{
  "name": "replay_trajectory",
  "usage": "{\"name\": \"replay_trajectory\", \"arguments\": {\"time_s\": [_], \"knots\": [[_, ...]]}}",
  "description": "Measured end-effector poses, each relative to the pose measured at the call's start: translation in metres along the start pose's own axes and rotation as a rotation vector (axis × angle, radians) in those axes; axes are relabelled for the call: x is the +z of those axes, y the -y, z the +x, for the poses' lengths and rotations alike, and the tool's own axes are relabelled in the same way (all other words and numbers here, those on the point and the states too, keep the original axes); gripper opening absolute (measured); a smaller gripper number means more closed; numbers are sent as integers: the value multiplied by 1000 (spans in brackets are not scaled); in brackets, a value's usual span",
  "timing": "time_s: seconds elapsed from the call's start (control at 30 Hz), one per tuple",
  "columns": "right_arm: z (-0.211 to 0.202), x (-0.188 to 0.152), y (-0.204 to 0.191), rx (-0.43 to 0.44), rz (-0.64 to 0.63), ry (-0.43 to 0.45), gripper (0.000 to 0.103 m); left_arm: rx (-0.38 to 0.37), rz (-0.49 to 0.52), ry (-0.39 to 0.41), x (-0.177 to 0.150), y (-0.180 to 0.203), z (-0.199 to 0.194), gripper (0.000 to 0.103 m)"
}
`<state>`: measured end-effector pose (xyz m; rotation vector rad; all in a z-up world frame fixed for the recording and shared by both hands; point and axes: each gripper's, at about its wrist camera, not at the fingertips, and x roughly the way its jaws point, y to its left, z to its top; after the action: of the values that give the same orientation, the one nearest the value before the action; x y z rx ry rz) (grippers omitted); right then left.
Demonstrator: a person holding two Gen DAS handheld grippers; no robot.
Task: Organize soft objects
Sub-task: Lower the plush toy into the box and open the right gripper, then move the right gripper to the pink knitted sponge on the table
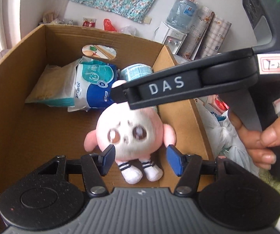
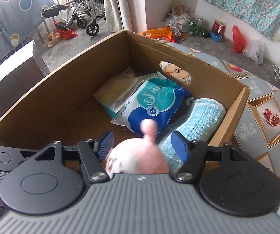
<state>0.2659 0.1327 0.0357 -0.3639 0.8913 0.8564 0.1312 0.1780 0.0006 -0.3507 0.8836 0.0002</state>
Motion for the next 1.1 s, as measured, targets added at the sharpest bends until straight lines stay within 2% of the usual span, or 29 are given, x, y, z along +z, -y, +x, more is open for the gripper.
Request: {"name": "replay_trajectory", "arguments": {"time_s": [0.17,0.37,0.53,0.63,0.7,0.9,1.0,1.1], "knots": [[-13,3,12,26,50,64,64,6,2,34,-2,2,-8,61],[-59,-10,33,149,168,174,65,26,42,123,-7,15,-32,69],[-116,-48,55,194,287,285,72,29,78,218,-14,28,-57,78],[-143,-84,66,203,354,366,77,6,101,283,-20,38,-71,87],[-159,-114,73,183,401,421,81,-5,116,307,-22,47,-78,90],[-198,-205,95,77,561,568,83,-33,151,360,-27,75,-89,95],[-212,-240,110,-2,602,594,85,-61,184,348,-31,90,-85,96],[-226,-262,135,-105,626,580,85,-79,227,331,-30,108,-77,96]]}}
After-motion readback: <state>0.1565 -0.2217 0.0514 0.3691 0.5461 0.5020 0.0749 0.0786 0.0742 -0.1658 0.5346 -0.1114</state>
